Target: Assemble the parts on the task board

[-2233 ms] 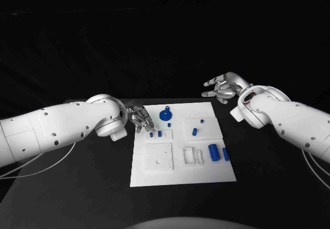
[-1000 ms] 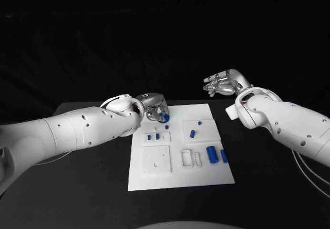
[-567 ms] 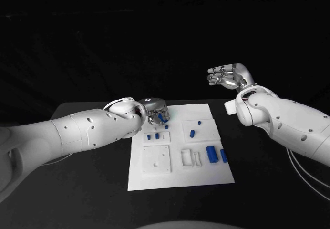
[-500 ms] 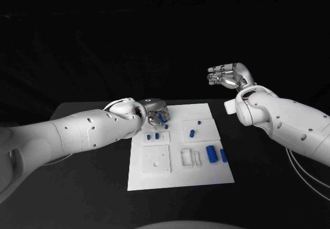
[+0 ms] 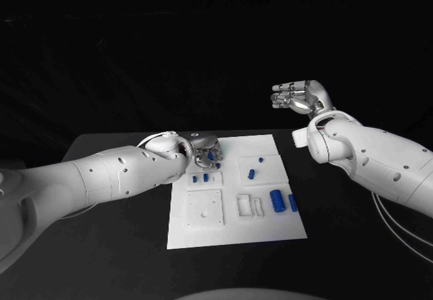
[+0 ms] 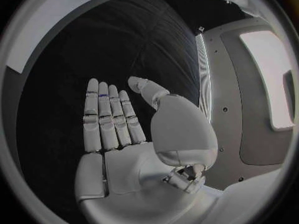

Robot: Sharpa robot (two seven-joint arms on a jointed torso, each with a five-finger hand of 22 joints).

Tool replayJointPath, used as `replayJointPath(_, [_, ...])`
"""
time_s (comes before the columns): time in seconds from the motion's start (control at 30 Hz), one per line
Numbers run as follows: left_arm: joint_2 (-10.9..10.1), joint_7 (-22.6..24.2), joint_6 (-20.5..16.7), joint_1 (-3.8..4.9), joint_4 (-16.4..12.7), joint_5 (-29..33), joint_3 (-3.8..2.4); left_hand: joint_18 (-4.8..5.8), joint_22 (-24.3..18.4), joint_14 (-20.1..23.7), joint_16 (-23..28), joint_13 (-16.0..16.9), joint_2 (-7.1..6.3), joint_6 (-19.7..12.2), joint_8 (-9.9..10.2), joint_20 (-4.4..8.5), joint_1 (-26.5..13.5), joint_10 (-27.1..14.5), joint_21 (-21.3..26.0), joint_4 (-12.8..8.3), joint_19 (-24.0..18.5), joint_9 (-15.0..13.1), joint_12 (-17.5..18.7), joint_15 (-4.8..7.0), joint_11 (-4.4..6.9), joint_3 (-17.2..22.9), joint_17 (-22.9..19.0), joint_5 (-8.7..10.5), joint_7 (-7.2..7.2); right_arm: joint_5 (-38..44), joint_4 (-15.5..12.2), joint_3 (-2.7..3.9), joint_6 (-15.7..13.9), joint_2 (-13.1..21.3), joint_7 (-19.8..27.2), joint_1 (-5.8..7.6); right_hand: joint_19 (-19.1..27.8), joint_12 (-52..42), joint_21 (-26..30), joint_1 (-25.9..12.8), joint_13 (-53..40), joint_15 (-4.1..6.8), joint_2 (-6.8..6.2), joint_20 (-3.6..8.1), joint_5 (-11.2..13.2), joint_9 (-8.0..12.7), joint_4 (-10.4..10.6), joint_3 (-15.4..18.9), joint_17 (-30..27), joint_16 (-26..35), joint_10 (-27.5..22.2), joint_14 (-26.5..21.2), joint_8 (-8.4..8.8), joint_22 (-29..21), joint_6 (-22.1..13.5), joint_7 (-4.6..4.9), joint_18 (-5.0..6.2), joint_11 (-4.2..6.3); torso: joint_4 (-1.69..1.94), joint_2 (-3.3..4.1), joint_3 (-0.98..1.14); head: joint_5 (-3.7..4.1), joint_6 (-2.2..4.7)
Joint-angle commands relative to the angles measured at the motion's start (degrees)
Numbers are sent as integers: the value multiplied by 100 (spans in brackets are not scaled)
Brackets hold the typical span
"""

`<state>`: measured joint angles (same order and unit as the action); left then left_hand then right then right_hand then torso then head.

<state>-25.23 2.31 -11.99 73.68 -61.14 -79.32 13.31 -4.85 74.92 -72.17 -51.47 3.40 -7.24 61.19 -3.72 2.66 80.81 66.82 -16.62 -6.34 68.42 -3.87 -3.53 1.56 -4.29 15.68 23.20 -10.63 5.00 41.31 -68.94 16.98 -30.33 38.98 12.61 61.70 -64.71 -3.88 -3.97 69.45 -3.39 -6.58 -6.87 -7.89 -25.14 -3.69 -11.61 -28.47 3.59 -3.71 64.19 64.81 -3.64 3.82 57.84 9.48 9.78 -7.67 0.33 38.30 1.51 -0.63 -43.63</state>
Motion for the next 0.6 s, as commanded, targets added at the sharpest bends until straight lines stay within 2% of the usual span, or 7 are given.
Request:
replayJointPath(0.03, [50,94,-14,-30,59,-61,-2,19,133,-18,-54,-4,-1,-18,13,-3,4,-57,-48,33,30,5,19,3,0,1,-1,10,18,-58,-22,3,-14,-7,103,3,-11,37,-12,-8,10,-46,-34,21,-23,6,21,19,-4,17,-39,-3,6,-2,-29,-1,-20,-13,-6,4,-3,2,-5])
replayJointPath(0.23, [102,167,17,-83,172,-73,-3,7,134,7,-136,-4,12,40,12,-15,2,-77,-125,41,-6,6,19,-14,-16,46,-8,-6,60,-49,-40,3,-18,-15,84,3,-15,37,-13,-5,9,-49,-28,31,-26,6,23,24,-4,17,-37,-1,8,-2,-31,-1,-28,-13,0,-2,-2,10,-15])
replayJointPath(0.6, [180,236,26,-155,302,-78,-4,-2,137,-8,-408,-5,52,123,12,-1,-38,42,-362,52,-31,6,22,6,20,147,19,-3,60,-33,-54,3,-83,-30,97,3,-21,36,-14,-4,10,-47,-28,39,-44,6,14,-5,-4,17,-25,10,6,-2,-24,-2,-34,-9,4,-5,-5,18,-23])
